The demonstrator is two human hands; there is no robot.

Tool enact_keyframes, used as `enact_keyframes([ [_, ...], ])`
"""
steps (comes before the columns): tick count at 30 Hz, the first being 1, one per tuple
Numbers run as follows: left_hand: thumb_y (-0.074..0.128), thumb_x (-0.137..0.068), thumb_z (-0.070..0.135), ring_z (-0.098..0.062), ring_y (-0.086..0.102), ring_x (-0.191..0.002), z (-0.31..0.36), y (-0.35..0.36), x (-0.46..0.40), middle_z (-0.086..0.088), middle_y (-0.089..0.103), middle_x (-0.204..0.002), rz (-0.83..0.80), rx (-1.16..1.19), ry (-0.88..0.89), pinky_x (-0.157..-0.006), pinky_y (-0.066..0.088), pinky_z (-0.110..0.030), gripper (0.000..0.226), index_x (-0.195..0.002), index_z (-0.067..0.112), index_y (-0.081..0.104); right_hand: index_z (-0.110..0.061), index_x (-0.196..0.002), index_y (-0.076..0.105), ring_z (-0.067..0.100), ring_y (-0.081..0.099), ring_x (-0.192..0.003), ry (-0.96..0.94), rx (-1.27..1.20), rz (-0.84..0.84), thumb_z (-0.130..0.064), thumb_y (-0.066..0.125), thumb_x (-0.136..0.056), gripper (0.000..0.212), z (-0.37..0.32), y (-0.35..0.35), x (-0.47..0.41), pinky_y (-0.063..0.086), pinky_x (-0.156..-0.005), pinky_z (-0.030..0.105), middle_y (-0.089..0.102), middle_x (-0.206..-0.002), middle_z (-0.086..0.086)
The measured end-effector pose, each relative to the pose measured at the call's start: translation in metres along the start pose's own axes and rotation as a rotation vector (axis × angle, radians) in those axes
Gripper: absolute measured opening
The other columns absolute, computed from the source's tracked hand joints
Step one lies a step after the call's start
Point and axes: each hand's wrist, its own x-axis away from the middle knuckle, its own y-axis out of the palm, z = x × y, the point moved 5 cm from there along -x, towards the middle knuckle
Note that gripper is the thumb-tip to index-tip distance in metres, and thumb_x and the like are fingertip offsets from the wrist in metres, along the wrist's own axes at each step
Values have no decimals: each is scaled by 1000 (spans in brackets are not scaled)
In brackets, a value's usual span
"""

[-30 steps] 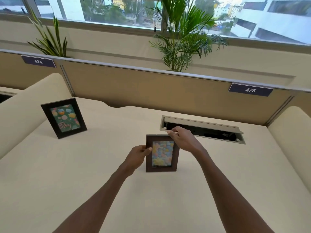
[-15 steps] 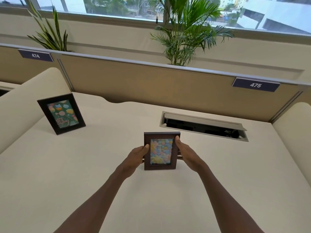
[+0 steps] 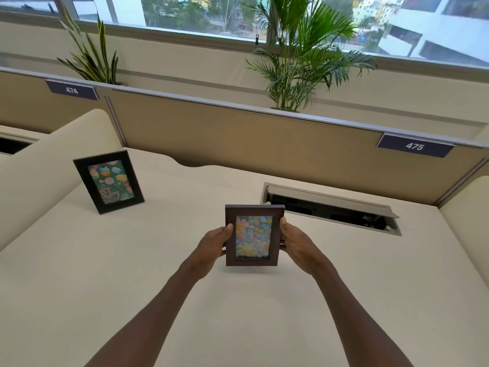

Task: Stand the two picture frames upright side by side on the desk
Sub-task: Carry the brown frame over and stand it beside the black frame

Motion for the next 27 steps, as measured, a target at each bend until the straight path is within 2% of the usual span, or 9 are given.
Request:
enact_keyframes([
  [6, 45, -94, 58, -12, 71, -106, 27, -29, 5, 5, 75, -115, 24, 27, 63, -83, 51, -31, 45, -114, 27, 70, -34, -122, 63, 21, 64, -115, -85, -65, -49, -57, 42, -95, 41, -30, 27, -13, 56, -84, 29, 69, -123, -1],
  [11, 45, -93, 60, -15, 70, -108, 33, -62, 7, 5, 75, -115, 74, 41, 52, -86, 50, -34, 49, -118, 25, 69, -32, -128, 55, 21, 64, -115, -81, -17, -89, -57, 41, -94, 45, -43, 56, -34, 52, -95, 38, 67, -124, 0],
  [15, 42, -95, 58, -14, 69, -108, 32, -95, 5, 8, 75, -113, 127, 63, 48, -87, 49, -34, 44, -114, 29, 69, -36, -129, 54, 18, 63, -115, -77, 28, -170, -53, 41, -96, 39, -55, 85, -54, 52, -96, 36, 66, -125, -3],
  [21, 44, -95, 57, -14, 68, -108, 38, -148, -9, 9, 76, -110, 182, 94, 35, -90, 48, -36, 40, -110, 30, 70, -33, -128, 56, 21, 63, -115, -71, 5, -186, -52, 39, -97, 39, -68, 128, -96, 52, -94, 35, 66, -125, -1],
  [27, 47, -95, 56, -11, 71, -102, 48, -197, -38, 6, 76, -110, 202, 89, 50, -82, 50, -32, 39, -110, 29, 71, -26, -130, 56, 22, 65, -112, -91, -24, -157, -50, 39, -97, 44, -79, 162, -145, 54, -91, 35, 67, -124, 2],
])
